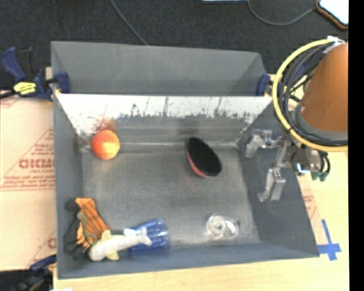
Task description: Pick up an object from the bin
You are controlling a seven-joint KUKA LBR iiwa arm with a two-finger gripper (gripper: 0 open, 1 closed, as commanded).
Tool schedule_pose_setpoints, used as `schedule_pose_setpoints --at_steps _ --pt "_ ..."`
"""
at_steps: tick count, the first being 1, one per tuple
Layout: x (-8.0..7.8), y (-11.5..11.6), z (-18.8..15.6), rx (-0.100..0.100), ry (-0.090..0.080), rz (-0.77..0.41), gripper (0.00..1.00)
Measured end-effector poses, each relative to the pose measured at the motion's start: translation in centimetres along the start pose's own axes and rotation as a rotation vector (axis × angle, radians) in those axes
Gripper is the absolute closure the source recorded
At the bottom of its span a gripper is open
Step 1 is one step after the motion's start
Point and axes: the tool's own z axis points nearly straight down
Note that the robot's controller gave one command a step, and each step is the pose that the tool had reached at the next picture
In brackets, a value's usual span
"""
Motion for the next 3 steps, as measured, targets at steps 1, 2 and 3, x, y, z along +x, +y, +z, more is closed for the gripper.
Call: schedule_pose_setpoints --at_steps 1,2,3 --pt "-2.9 2.0 3.9 -0.005 0.011 -0.051 0.0" --pt "-10.2 5.0 5.3 -0.004 0.003 -0.106 0.0" --pt "-5.8 0.9 8.9 -0.004 0.026 0.061 0.0"
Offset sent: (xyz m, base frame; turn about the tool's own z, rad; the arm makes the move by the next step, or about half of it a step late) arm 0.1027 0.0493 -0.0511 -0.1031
